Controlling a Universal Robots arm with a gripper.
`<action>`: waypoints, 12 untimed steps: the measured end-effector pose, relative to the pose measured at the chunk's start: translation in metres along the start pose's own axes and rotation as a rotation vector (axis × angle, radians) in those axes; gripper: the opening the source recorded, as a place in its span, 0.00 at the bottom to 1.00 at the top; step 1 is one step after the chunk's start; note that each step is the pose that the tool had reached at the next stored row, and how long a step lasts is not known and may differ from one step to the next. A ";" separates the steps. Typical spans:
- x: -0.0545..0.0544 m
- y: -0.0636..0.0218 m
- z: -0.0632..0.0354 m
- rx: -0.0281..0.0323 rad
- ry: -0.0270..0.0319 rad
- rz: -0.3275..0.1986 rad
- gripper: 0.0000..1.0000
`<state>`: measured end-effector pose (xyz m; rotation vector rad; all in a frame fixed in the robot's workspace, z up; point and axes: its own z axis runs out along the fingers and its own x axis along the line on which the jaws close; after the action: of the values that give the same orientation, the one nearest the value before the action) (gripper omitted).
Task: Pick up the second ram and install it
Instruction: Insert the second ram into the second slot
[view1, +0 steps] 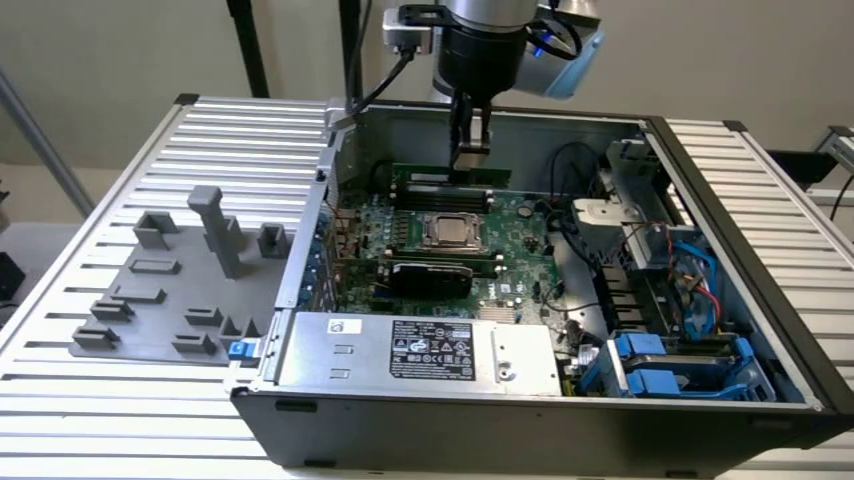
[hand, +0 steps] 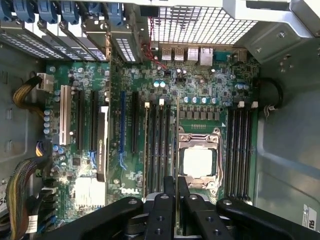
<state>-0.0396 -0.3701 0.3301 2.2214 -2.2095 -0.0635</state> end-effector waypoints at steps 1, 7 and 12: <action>0.000 -0.0001 0.0019 0.0003 0.0000 0.000 0.14; 0.001 -0.0005 0.0128 0.0046 -0.0001 0.000 0.14; 0.003 -0.0007 0.0219 0.0077 -0.0001 0.004 0.14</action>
<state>-0.0396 -0.3728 0.3082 2.2203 -2.2185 -0.0551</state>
